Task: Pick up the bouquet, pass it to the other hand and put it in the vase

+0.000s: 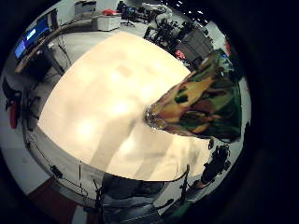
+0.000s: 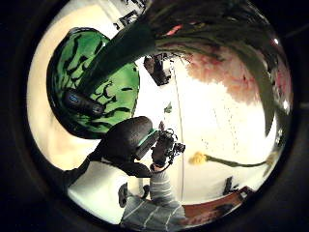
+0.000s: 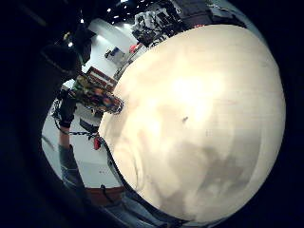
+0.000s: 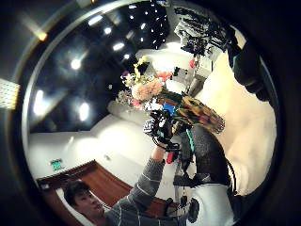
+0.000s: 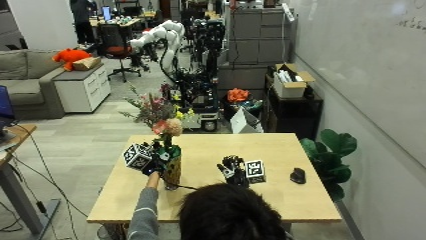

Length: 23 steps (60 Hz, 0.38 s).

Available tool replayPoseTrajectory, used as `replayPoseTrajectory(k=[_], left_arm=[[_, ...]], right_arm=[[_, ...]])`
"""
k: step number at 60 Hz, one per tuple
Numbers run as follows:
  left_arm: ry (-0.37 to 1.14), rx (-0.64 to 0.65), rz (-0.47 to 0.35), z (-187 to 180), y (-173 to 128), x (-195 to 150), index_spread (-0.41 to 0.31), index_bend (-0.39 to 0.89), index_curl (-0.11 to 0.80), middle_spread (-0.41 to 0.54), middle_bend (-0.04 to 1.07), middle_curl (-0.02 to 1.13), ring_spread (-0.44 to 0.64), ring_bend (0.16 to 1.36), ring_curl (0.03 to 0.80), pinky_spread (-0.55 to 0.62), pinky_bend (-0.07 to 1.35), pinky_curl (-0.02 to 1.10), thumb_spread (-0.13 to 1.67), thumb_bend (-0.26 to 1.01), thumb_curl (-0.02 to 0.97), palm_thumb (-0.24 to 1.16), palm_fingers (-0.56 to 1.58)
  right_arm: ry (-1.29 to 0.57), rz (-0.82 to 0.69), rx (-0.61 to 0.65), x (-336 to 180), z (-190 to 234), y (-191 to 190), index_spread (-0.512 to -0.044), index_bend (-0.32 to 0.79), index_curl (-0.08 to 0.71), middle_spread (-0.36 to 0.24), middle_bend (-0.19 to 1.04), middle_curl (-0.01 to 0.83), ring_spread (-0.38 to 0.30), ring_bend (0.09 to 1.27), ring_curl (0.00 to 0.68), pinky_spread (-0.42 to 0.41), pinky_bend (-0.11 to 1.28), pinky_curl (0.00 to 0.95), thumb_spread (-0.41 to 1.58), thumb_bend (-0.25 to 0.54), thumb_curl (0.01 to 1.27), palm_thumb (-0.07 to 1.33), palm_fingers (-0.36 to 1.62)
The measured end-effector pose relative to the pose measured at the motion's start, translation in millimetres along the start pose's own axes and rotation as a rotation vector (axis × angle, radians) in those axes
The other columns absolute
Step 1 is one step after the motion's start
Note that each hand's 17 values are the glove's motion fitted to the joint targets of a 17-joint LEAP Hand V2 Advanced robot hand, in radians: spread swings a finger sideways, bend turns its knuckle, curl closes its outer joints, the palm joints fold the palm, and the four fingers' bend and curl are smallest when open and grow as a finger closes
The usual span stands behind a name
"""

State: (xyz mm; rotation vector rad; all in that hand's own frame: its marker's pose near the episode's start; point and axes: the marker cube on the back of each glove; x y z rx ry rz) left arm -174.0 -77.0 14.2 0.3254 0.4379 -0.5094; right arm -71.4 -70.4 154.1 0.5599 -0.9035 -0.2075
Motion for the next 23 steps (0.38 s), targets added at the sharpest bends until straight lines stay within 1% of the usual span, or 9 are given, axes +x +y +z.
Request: replayPoseTrajectory(k=[3, 6, 9, 11, 13, 18, 20, 23], left_arm=[[0.040, 0.102, 0.088, 6, -14, -1, 0.216, 0.07, 0.233, 0.374, 0.23, 0.33, 0.42, 0.60, 0.292, 0.45, 0.39, 0.32, 0.81, -0.04, 0.366, 0.25, -0.13], [0.035, 0.140, 0.113, 4, -16, 0, 0.217, 0.08, 0.218, 0.385, 0.23, 0.33, 0.43, 0.60, 0.288, 0.45, 0.38, 0.32, 0.80, -0.04, 0.363, 0.25, -0.12], [0.034, 0.157, 0.120, -2, -10, 4, 0.217, 0.08, 0.205, 0.391, 0.22, 0.32, 0.43, 0.60, 0.285, 0.46, 0.37, 0.32, 0.80, -0.04, 0.361, 0.25, -0.12], [0.044, 0.166, 0.122, -5, -6, 5, 0.214, 0.09, 0.199, 0.391, 0.22, 0.32, 0.43, 0.59, 0.283, 0.46, 0.37, 0.31, 0.80, -0.04, 0.360, 0.25, -0.11], [0.055, 0.177, 0.123, -6, -7, 5, 0.210, 0.09, 0.194, 0.392, 0.22, 0.33, 0.44, 0.59, 0.281, 0.46, 0.36, 0.31, 0.80, -0.04, 0.359, 0.25, -0.10], [0.074, 0.180, 0.112, -4, -10, 1, 0.206, 0.10, 0.186, 0.388, 0.22, 0.33, 0.43, 0.59, 0.278, 0.45, 0.34, 0.31, 0.80, -0.04, 0.358, 0.25, -0.08], [0.080, 0.182, 0.107, -3, -12, -1, 0.205, 0.10, 0.181, 0.385, 0.22, 0.33, 0.43, 0.59, 0.278, 0.45, 0.34, 0.31, 0.81, -0.04, 0.357, 0.25, -0.07], [0.086, 0.188, 0.105, -4, -13, -3, 0.204, 0.10, 0.176, 0.382, 0.23, 0.33, 0.43, 0.59, 0.277, 0.45, 0.34, 0.31, 0.81, -0.04, 0.355, 0.25, -0.06]], right_arm=[[0.054, 0.063, 0.012, 3, -5, 2, -0.177, 0.13, 0.314, -0.059, 0.26, 0.461, -0.153, 0.41, 0.426, -0.019, 0.17, 0.309, 1.03, -0.023, 0.43, 0.78, 0.99], [0.067, 0.084, 0.014, 1, -8, 4, -0.177, 0.13, 0.314, -0.059, 0.25, 0.461, -0.152, 0.41, 0.426, -0.019, 0.17, 0.308, 1.03, -0.023, 0.43, 0.78, 0.99], [0.036, 0.073, 0.010, -6, -9, 5, -0.177, 0.13, 0.316, -0.059, 0.25, 0.460, -0.152, 0.41, 0.426, -0.019, 0.17, 0.306, 1.03, -0.023, 0.43, 0.78, 0.99], [0.019, 0.098, 0.005, -9, -9, 7, -0.178, 0.13, 0.317, -0.059, 0.25, 0.460, -0.152, 0.41, 0.425, -0.019, 0.17, 0.306, 1.03, -0.023, 0.43, 0.78, 0.99], [0.022, 0.118, 0.002, -9, -9, 9, -0.178, 0.13, 0.318, -0.059, 0.25, 0.460, -0.152, 0.41, 0.425, -0.019, 0.17, 0.305, 1.03, -0.023, 0.43, 0.78, 0.99], [0.022, 0.073, 0.001, -7, -7, 6, -0.178, 0.13, 0.319, -0.059, 0.25, 0.461, -0.151, 0.41, 0.425, -0.019, 0.17, 0.304, 1.03, -0.023, 0.43, 0.78, 1.00], [-0.003, 0.078, -0.003, -9, -6, 7, -0.178, 0.13, 0.320, -0.059, 0.25, 0.461, -0.151, 0.41, 0.425, -0.019, 0.17, 0.304, 1.03, -0.023, 0.43, 0.78, 1.00], [0.013, 0.101, 0.000, -7, -6, 7, -0.178, 0.13, 0.320, -0.059, 0.25, 0.461, -0.151, 0.41, 0.425, -0.019, 0.17, 0.303, 1.03, -0.023, 0.43, 0.78, 1.00]])
